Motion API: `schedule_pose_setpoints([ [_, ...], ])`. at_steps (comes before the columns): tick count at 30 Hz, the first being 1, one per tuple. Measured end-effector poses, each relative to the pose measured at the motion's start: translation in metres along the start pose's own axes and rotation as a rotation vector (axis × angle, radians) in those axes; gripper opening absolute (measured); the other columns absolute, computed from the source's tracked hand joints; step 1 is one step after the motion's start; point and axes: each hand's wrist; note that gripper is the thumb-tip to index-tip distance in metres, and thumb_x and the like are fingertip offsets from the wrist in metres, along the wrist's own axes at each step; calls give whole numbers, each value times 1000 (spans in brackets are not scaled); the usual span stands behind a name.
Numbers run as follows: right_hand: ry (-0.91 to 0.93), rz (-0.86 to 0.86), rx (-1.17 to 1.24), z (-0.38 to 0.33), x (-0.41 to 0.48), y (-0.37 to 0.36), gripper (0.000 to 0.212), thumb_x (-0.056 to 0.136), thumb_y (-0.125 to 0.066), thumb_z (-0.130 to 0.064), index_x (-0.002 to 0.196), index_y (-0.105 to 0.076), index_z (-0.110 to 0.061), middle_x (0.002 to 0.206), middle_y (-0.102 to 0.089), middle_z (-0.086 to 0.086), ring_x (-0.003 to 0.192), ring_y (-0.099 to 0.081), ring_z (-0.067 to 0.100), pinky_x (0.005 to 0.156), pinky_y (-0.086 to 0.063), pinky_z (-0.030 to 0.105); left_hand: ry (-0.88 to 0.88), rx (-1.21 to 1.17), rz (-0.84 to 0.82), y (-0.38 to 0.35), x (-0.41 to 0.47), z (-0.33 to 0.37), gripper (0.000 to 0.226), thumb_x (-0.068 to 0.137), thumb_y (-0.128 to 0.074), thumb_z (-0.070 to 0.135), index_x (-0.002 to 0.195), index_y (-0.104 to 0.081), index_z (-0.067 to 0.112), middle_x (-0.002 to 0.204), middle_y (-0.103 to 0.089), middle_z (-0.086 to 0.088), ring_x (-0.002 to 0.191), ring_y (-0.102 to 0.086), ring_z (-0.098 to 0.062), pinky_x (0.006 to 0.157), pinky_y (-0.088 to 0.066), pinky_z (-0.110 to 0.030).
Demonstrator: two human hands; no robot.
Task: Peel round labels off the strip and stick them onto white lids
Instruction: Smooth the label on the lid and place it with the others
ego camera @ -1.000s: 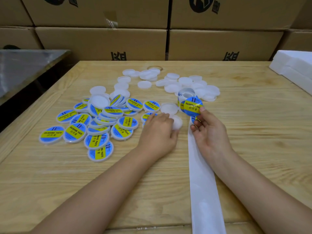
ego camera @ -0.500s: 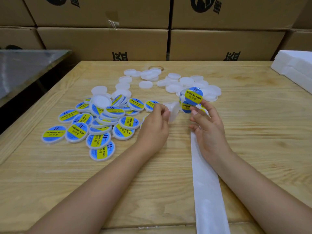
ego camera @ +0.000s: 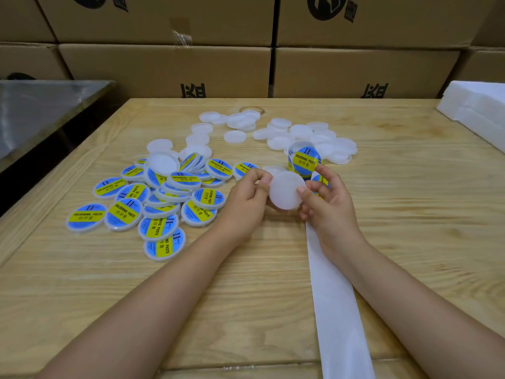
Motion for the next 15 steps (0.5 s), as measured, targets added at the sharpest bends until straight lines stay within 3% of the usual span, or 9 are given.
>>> schedule_pose_setpoints([
  [5,-26,-35,102,0,-2,-1,53,89,-53,5,136,-36,-11,67,-54,-4,40,-44,11,43,-39,24,10,-191,-104,3,0,4,23,100,-35,6,98,-57,13,77,-64,-5,58,-65,-10,65,-53,-20],
  [8,-24,-39,122,-1,-2,-2,52,89,-53,5,136,-35,-10,69,-52,-1,41,-46,12,43,-40,24,21,-217,-170,6,1,5,22,96,-38,-1,111,-54,0,71,-67,-5,59,-65,-9,67,-50,-16],
  [11,-7,-43,111,-2,-2,-1,53,89,-54,3,136,-35,-11,65,-57,-5,43,-47,11,46,-42,25,43,-265,-168,6,0,8,19,95,-41,-3,107,-54,2,62,-69,4,59,-66,-7,65,-49,-14],
  [15,10,-15,102,-3,-1,-1,50,89,-55,3,132,-38,-13,64,-61,-7,45,-49,13,48,-43,24,46,-260,-177,7,0,7,18,90,-48,-8,103,-55,3,66,-70,0,64,-66,-11,73,-51,-20],
])
Point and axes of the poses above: each hand's wrist, its own x-axis towards the middle knuckle, its own y-axis out of the back of the hand, z = x × y
